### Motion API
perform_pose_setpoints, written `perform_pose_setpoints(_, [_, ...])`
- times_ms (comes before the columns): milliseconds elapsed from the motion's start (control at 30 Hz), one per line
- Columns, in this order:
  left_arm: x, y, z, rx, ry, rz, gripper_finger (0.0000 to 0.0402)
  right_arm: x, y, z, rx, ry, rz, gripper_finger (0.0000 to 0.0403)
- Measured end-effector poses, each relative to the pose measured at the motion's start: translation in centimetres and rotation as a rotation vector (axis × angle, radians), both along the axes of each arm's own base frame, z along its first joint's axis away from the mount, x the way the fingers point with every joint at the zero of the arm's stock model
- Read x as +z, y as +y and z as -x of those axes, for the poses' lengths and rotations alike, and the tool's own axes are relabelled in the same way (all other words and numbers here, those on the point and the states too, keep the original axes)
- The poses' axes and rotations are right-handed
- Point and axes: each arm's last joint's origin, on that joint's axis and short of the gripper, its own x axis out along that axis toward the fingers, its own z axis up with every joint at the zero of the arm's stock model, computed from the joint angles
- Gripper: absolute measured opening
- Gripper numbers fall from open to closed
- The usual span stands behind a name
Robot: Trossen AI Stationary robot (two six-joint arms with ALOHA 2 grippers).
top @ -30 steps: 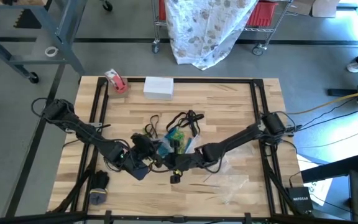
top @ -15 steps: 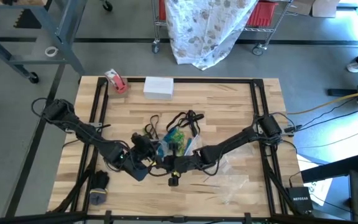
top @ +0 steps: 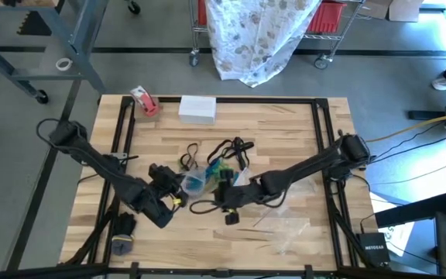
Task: Sort rubber bands
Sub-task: Put the blue rubber band into the transparent zip bag
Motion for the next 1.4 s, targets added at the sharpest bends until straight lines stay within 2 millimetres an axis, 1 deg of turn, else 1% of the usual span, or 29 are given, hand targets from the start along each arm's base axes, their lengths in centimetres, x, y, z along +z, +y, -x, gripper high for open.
perform_pose_setpoints(67, [0.3,0.1,0.4,-0.002,0.000,0.003,0.0000,-0.2,-0.1,0.4,0.013,0.045,0.017,0.0167])
perform_pose_setpoints(133, [0.5,0.1,0.6,-0.008,0.000,0.002,0.0000,-0.8,-0.3,0.5,0.060,0.104,0.022,0.0167])
perform_pose_setpoints(233, [0.6,0.1,0.7,-0.016,0.006,-0.004,0.0000,-2.6,0.0,0.4,0.136,0.173,-0.019,0.0167])
perform_pose_setpoints(300, [0.6,0.1,0.6,-0.017,0.008,0.001,0.0000,-3.8,0.2,0.4,0.172,0.216,-0.015,0.0167])
perform_pose_setpoints(533, [0.6,0.1,0.6,-0.018,0.006,0.004,0.0000,-8.0,0.2,0.9,0.196,0.334,0.063,0.0168])
perform_pose_setpoints(667, [0.6,0.0,0.6,-0.018,0.002,0.007,0.0000,-9.3,0.1,0.8,0.177,0.363,0.110,0.0167])
perform_pose_setpoints(767, [0.6,0.0,0.6,-0.018,0.001,0.007,0.0000,-9.5,0.1,0.8,0.178,0.364,0.114,0.0149])
perform_pose_setpoints(867, [0.6,0.0,0.6,-0.018,0.000,0.008,0.0000,-9.5,0.1,0.8,0.168,0.361,0.126,0.0103])
perform_pose_setpoints(967, [0.6,0.0,0.5,-0.017,-0.001,0.009,0.0000,-9.2,0.3,1.0,0.165,0.362,0.143,0.0032])
perform_pose_setpoints(1000, [0.6,0.0,0.5,-0.017,-0.001,0.009,0.0000,-8.9,0.4,1.0,0.168,0.359,0.143,0.0017])
perform_pose_setpoints(1067, [0.6,0.0,0.5,-0.018,-0.006,0.012,0.0000,-8.0,0.9,1.1,0.155,0.331,0.155,0.0012])
perform_pose_setpoints(1133, [0.7,-0.1,0.3,-0.023,-0.020,0.014,0.0000,-6.5,1.3,1.1,0.140,0.281,0.151,0.0014])
perform_pose_setpoints(1267, [0.8,-0.3,0.0,-0.051,-0.020,-0.004,0.0000,-2.5,1.7,1.2,0.145,0.177,0.108,0.0003])
perform_pose_setpoints(1400, [0.9,-0.6,-0.3,-0.067,-0.040,0.001,0.0000,1.8,1.4,1.8,0.132,0.056,0.071,0.0007])
